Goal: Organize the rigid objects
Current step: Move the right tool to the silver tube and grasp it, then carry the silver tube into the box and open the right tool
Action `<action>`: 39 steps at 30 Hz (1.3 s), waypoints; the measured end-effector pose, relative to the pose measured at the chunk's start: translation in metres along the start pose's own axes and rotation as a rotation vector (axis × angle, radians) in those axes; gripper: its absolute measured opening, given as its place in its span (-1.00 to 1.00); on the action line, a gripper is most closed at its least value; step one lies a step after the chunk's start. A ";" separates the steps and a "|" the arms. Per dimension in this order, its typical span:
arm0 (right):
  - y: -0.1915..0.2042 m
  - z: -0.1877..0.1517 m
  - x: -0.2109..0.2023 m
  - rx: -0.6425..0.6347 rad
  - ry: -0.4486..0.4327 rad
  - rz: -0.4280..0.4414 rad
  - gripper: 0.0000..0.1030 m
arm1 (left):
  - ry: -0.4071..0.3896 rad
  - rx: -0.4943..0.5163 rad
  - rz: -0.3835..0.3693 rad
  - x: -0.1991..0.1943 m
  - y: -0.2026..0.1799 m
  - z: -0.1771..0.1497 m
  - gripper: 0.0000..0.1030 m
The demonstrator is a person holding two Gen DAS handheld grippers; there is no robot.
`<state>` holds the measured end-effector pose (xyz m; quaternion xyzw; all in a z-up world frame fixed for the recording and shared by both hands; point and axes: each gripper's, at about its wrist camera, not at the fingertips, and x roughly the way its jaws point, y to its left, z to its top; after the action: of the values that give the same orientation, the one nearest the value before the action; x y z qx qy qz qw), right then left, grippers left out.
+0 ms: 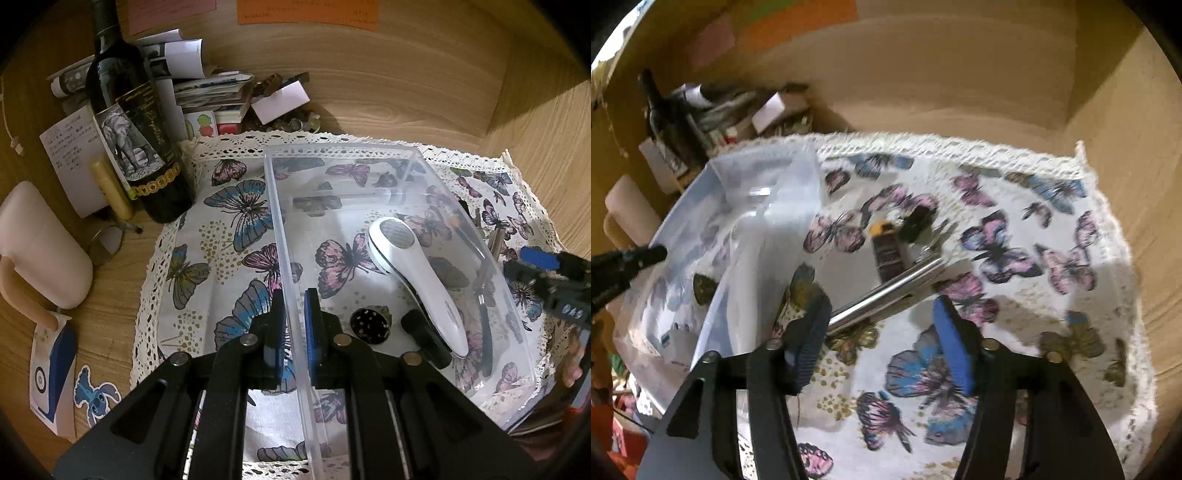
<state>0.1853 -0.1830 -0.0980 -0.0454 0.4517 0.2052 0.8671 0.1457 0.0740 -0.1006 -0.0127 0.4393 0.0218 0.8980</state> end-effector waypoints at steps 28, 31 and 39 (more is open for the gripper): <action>0.001 -0.002 0.016 0.008 -0.010 0.004 -0.72 | -0.002 0.016 0.010 0.013 0.005 0.015 -0.81; 0.003 0.000 0.003 -0.003 -0.042 0.005 -0.72 | -0.002 0.015 0.010 0.013 0.005 0.015 -0.81; 0.023 0.010 -0.034 -0.054 -0.146 0.020 -0.72 | -0.003 0.015 0.009 0.013 0.005 0.015 -0.81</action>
<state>0.1669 -0.1705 -0.0622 -0.0491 0.3822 0.2288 0.8939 0.1654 0.0795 -0.1016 -0.0041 0.4380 0.0224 0.8987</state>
